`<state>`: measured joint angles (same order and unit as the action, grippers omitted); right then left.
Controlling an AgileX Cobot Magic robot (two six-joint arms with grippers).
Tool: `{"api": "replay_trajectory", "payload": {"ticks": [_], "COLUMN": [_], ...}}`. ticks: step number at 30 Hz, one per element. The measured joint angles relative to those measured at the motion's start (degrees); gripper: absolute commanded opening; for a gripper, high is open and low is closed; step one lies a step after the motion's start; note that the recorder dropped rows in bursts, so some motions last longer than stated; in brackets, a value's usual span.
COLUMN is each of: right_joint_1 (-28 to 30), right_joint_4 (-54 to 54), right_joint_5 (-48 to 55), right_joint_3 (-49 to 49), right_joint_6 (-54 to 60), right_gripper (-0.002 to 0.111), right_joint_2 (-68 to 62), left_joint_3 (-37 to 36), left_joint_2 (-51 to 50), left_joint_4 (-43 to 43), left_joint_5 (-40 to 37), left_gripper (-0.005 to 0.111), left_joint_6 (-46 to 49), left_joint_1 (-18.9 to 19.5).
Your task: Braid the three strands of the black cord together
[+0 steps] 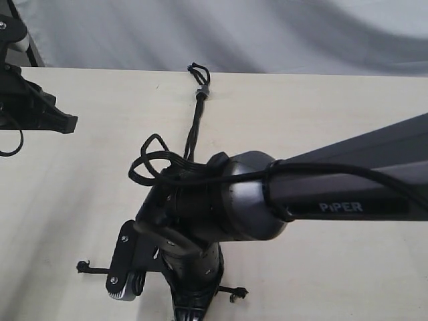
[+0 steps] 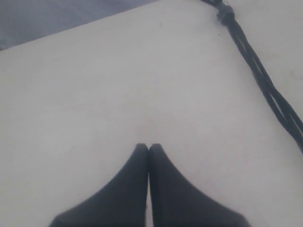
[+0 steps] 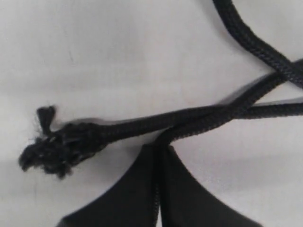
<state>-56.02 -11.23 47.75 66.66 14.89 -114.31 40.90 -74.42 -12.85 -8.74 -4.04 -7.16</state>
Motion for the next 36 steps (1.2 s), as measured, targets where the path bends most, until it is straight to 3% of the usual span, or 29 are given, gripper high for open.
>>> {"api": "replay_trajectory", "payload": {"ticks": [8, 10, 16, 17, 19, 23, 27, 31, 36], "right_joint_1": [3.15, 3.31, 3.45, 3.56, 3.56, 3.56, 3.56, 3.56, 3.56], "right_joint_4": [2.26, 2.48, 2.14, 2.14, 2.26, -0.96, -9.58, -10.25, -10.25], "right_joint_5": [-0.26, -0.74, -3.0, -3.28, -3.55, -2.96, -3.8, -5.28, -5.28], "right_joint_3": [0.0, 0.0, -0.11, -0.22, -0.68, -0.76, -0.76, -0.76, -0.76], "right_joint_6": [-0.16, -0.28, -0.52, -0.52, -0.52, -5.09, -14.89, -18.66, -21.2], "right_gripper": [0.0, 0.009, 0.068, 0.086, 0.1, 0.105, 0.105, 0.105, 0.105], "right_joint_2": [0.41, 0.41, 0.91, 1.15, 3.71, 18.97, 36.2, 44.8, 49.52], "left_joint_3": [0.0, 0.0, 0.0, 0.0, 0.0, -1.47, -11.17, -18.14, -18.81], "left_joint_2": [0.0, 0.0, 0.0, 0.0, 0.11, 4.09, 17.41, 32.75, 44.48], "left_joint_4": [0.0, 0.0, 0.0, 0.0, 0.0, 0.0, 2.12, 2.35, 2.35], "left_joint_5": [0.0, 0.0, 0.26, 0.38, 0.38, 1.18, 8.34, 9.18, 9.59], "left_gripper": [0.0, 0.0, 0.0, 0.0, 0.0, 0.0, 0.0, 0.0, 0.0], "left_joint_6": [0.0, 0.0, -0.1, -0.1, -0.52, -2.92, -3.62, -4.08, -4.08], "left_joint_1": [0.0, 0.0, 0.0, 0.0, 0.0, 0.0, 0.0, 0.0, 0.0]}}
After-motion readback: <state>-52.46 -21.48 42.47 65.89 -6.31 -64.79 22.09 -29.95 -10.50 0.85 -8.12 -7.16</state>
